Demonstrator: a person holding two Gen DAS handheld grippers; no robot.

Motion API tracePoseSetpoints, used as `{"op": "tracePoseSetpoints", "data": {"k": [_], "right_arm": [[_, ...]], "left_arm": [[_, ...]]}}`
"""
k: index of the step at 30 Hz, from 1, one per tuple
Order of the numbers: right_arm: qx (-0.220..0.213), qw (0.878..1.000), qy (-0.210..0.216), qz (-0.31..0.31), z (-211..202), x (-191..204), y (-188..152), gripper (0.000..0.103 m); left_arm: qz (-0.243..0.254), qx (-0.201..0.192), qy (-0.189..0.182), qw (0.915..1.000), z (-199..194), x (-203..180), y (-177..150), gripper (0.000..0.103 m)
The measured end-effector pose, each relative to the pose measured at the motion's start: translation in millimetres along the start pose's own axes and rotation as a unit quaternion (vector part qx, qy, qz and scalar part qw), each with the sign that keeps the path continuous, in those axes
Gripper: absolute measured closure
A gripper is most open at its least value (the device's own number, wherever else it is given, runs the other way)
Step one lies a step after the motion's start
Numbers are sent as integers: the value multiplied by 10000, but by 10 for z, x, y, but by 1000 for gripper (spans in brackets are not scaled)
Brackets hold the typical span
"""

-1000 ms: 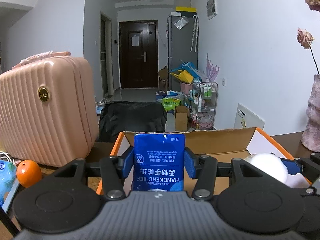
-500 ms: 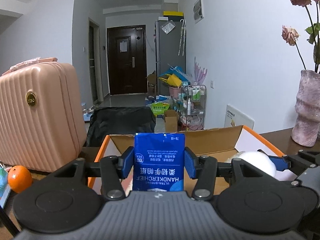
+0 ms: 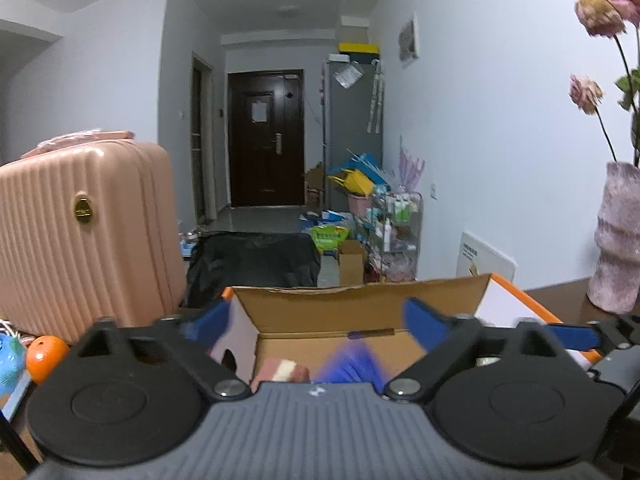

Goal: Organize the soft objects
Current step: 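Open both grippers to drop the tissue pack and sponge into the box, then move both grippers back toward the plush toys on the table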

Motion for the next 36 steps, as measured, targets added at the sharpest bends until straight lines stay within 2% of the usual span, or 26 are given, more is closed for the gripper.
{"op": "tracePoseSetpoints", "data": {"k": [3, 18, 24, 36], "right_arm": [[-53, 9999, -90, 85, -15, -49, 21, 0], [20, 9995, 6, 317, -91, -149, 70, 0], [-94, 9994, 32, 331, -264, -206, 106, 0], [-221, 9997, -48, 89, -635, -285, -94, 0]], "left_arm": [[-87, -47, 153, 9998, -15, 64, 21, 0], [-266, -76, 235, 9993, -177, 181, 81, 0], [-280, -91, 168, 9994, -352, 162, 71, 0], [-549, 97, -227, 9982, -717, 25, -254, 0]]}}
Point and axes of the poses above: each gripper's, at about its wrist camera, not at the fingertips, and z roughly the way its jaws point, x to its left, y to its top, the point moved 9 cm from there along z, roughly the way its jaws point, and after that the axes turned 11 degrees about -y, right-handed, at the moved point
